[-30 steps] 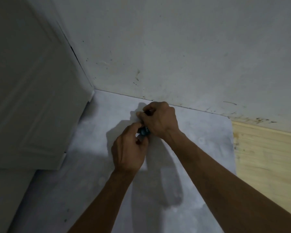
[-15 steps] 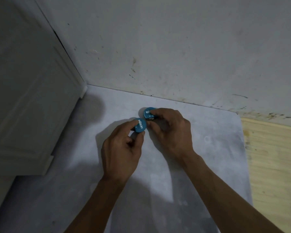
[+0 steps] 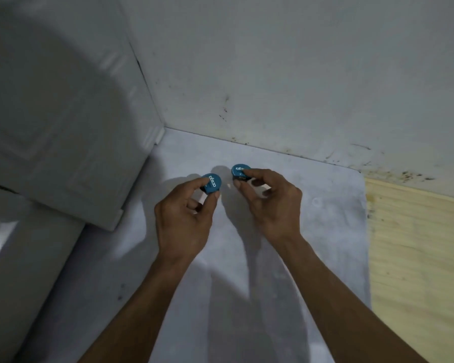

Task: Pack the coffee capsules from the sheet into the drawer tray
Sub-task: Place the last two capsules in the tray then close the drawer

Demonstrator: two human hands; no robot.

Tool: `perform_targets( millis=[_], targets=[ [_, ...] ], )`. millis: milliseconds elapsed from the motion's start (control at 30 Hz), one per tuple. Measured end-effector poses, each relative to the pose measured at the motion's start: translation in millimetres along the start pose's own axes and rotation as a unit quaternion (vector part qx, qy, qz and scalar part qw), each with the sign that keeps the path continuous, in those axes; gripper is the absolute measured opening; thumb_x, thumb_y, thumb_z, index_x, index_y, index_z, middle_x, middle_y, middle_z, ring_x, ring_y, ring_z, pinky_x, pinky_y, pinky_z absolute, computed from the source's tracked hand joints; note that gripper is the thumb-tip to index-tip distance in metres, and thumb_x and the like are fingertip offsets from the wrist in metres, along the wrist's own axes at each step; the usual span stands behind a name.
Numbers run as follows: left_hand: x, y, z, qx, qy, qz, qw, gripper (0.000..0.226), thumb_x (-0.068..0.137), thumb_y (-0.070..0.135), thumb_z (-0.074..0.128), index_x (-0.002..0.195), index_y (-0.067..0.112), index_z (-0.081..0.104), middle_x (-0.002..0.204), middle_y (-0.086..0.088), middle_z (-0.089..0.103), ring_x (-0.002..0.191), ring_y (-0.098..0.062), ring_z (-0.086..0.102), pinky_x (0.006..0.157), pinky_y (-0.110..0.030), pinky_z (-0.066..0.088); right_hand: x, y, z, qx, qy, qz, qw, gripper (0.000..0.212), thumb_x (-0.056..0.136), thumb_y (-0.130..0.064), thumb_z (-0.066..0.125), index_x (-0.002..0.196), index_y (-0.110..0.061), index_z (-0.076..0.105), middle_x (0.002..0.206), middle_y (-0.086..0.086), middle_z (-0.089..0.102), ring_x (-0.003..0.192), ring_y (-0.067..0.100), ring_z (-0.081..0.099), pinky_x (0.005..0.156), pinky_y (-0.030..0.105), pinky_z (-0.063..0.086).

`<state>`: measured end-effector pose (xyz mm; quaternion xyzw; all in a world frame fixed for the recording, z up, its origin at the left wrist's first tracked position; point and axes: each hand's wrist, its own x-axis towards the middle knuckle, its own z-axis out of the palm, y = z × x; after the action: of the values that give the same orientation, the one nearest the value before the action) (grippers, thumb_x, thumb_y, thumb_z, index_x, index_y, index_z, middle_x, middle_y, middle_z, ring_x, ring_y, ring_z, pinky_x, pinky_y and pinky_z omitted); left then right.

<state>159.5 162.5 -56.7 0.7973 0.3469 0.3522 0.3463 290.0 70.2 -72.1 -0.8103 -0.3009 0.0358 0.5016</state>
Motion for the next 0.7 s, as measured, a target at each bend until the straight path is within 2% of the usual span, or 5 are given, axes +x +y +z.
perform_targets(
  millis=[200, 300, 433, 567, 700],
  targets=[
    [-5, 56, -74, -0.031, 0.006, -0.015, 0.999, 0.025, 0.081, 0.016, 0.078, 0.106, 0.018, 0.071, 0.095, 0.022, 0.065, 0.067, 0.001, 0.063, 0.057, -0.004, 0.043, -30, -89, -31, 0.07, 0.018, 0.015, 0.997, 0.022, 0.082, -0.028, 0.078, 0.103, -0.023, 0.075, 0.097, -0.011, 0.073, 0.084, 0.009, 0.066, 0.064, 0.014, 0.047],
    [-13, 79, -123, -0.044, -0.007, -0.014, 0.999, 0.026, 0.081, 0.018, 0.077, 0.106, 0.021, 0.071, 0.099, 0.016, 0.07, 0.065, -0.004, 0.064, 0.056, -0.007, 0.045, -54, -138, -45, 0.07, 0.026, 0.002, 0.997, 0.021, 0.082, -0.03, 0.078, 0.101, -0.025, 0.074, 0.095, -0.015, 0.073, 0.083, 0.009, 0.067, 0.063, 0.027, 0.053],
    [-36, 94, -206, -0.038, -0.016, 0.036, 0.999, 0.024, 0.079, 0.023, 0.08, 0.102, 0.019, 0.072, 0.089, 0.022, 0.067, 0.06, -0.006, 0.062, 0.055, -0.011, 0.047, -101, -204, -48, 0.079, 0.019, -0.014, 0.997, 0.02, 0.08, -0.029, 0.08, 0.098, -0.027, 0.074, 0.092, -0.017, 0.073, 0.081, 0.009, 0.068, 0.063, 0.037, 0.056],
    [-62, 75, -310, -0.02, -0.032, 0.09, 0.995, 0.023, 0.081, 0.032, 0.075, 0.102, 0.022, 0.074, 0.081, 0.016, 0.07, 0.059, -0.004, 0.061, 0.056, -0.017, 0.05, -161, -269, -29, 0.065, 0.004, -0.034, 0.997, 0.02, 0.077, -0.027, 0.081, 0.095, -0.03, 0.073, 0.087, -0.021, 0.071, 0.079, 0.006, 0.067, 0.061, 0.027, 0.055],
    [-77, 38, -415, 0.022, -0.031, 0.093, 0.995, 0.024, 0.076, 0.024, 0.081, 0.099, 0.025, 0.074, 0.073, 0.022, 0.063, 0.061, 0.0, 0.061, 0.052, -0.01, 0.046, -217, -324, 10, 0.083, -0.024, -0.037, 0.996, 0.018, 0.078, -0.026, 0.081, 0.095, -0.026, 0.074, 0.085, -0.008, 0.073, 0.066, 0.01, 0.066, 0.05, 0.024, 0.053]
  ],
)
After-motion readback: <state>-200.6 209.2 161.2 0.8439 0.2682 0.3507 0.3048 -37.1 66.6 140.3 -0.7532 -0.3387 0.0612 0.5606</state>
